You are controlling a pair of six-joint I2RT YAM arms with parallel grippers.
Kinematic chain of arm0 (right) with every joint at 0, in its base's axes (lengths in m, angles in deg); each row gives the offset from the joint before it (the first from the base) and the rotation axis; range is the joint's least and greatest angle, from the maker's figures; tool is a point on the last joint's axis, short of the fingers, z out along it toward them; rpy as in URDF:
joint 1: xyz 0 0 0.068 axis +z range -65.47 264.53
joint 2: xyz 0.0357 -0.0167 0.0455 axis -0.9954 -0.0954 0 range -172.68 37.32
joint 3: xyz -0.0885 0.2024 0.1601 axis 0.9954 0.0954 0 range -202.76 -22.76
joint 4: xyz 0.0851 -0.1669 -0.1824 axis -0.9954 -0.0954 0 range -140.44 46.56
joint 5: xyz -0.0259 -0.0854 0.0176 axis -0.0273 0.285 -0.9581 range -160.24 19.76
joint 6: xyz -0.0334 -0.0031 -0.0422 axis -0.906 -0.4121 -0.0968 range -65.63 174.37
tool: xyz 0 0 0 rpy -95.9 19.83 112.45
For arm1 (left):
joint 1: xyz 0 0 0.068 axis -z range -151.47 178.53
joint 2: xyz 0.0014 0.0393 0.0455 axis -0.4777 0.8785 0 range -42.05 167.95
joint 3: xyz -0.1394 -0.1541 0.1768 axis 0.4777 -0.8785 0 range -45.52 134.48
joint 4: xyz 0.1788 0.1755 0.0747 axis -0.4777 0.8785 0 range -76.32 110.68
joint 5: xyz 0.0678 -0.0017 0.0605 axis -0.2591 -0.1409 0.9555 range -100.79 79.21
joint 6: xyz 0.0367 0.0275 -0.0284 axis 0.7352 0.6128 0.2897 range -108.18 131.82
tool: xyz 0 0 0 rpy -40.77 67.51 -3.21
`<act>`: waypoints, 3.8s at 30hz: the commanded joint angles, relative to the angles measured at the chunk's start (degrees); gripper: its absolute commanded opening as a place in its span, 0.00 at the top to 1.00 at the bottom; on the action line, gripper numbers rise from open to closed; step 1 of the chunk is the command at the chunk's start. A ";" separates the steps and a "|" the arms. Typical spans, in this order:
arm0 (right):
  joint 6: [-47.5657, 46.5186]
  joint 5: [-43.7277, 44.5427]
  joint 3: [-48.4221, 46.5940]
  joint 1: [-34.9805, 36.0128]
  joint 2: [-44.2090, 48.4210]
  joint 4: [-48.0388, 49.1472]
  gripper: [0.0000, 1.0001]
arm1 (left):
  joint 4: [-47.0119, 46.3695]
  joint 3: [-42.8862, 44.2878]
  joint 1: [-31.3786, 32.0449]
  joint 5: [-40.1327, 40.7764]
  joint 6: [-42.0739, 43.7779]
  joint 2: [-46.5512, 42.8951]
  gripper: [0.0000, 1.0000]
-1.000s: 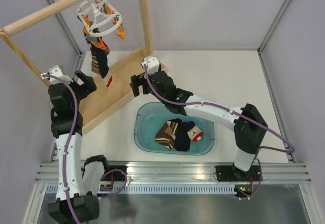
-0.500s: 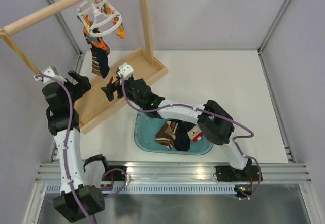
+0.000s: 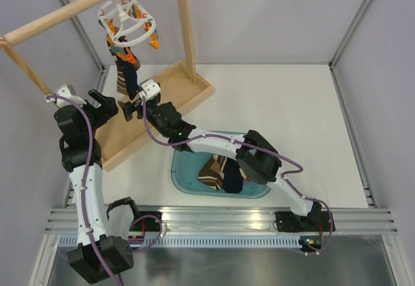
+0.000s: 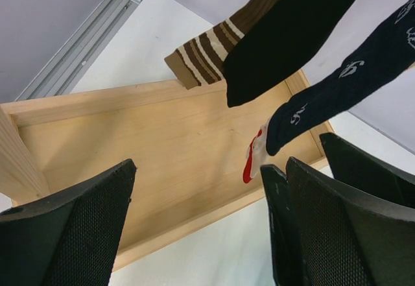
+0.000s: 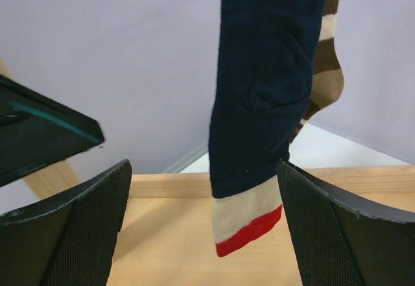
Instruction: Remove the socks clipped to the hanger
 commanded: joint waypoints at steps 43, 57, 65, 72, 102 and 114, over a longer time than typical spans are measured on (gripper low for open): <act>-7.01 10.09 13.90 -1.26 14.23 1.01 0.98 | -11.25 -0.38 7.76 -21.38 0.92 -1.56 0.00; -5.16 9.92 23.22 -1.35 21.97 0.39 0.99 | -11.16 7.08 11.19 -16.19 -2.94 4.16 0.00; -4.19 9.65 26.82 -1.26 25.22 0.57 0.99 | -14.58 10.86 11.19 -11.80 -5.40 8.45 0.00; -3.67 8.95 27.44 -1.26 26.28 0.22 0.99 | -18.98 10.69 11.19 -8.37 -5.23 9.25 0.00; -0.15 6.14 31.04 -0.82 29.88 -0.13 0.99 | -33.48 13.50 11.19 -8.72 -11.47 18.31 0.00; -0.15 6.05 31.83 -0.47 30.68 -1.10 0.99 | -39.54 15.26 11.37 -9.68 -13.84 20.50 0.00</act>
